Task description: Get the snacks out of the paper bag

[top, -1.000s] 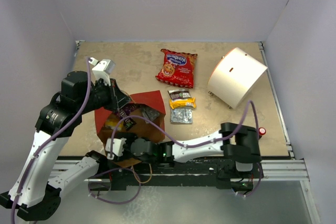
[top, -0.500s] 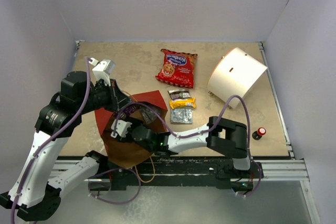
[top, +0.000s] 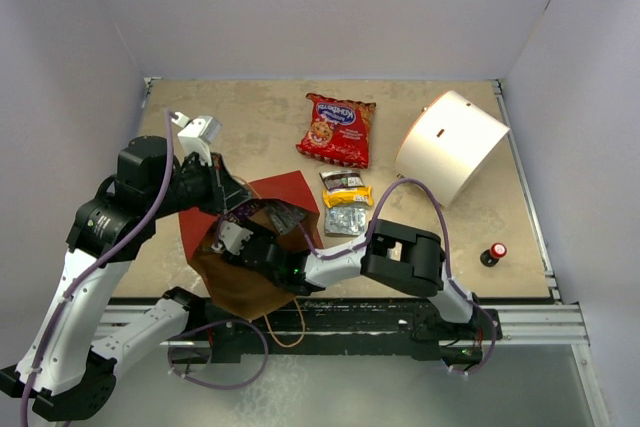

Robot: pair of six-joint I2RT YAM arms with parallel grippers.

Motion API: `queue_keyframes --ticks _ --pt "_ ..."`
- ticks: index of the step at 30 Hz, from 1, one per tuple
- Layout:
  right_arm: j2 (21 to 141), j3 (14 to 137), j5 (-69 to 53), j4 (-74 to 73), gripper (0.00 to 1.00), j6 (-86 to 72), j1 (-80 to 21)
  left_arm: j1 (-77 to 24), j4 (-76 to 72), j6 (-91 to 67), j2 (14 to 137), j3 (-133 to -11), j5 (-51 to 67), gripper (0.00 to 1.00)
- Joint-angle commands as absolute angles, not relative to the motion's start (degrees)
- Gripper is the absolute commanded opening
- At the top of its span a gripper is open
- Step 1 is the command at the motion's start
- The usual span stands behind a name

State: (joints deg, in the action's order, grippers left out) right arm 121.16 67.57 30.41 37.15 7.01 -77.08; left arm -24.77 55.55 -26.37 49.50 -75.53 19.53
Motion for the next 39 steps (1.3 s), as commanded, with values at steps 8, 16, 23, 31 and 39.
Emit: queue_keyframes --ticks 8,16,23,31,39 --pt "125.1 75.0 31.7 34.4 0.67 5.8 -73.8 -25.0 55.0 -26.5 48.3 -77.5 20.5 0.0" --pt "128.8 79.7 28.1 31.4 0.58 7.2 -71.1 -25.0 56.6 -26.6 47.4 -77.5 18.3 0.0" --pt "126.0 78.5 23.2 33.6 0.23 10.8 -71.0 -25.0 57.1 -28.1 45.9 -75.8 12.2 0.0" --pt "118.4 74.7 20.3 34.3 0.13 11.9 -71.1 -24.9 55.9 -30.7 44.2 -73.3 5.5 0.0" --pt "109.0 68.8 16.8 30.0 0.09 9.0 -71.4 -24.9 53.2 -32.0 44.9 -72.8 4.9 0.0"
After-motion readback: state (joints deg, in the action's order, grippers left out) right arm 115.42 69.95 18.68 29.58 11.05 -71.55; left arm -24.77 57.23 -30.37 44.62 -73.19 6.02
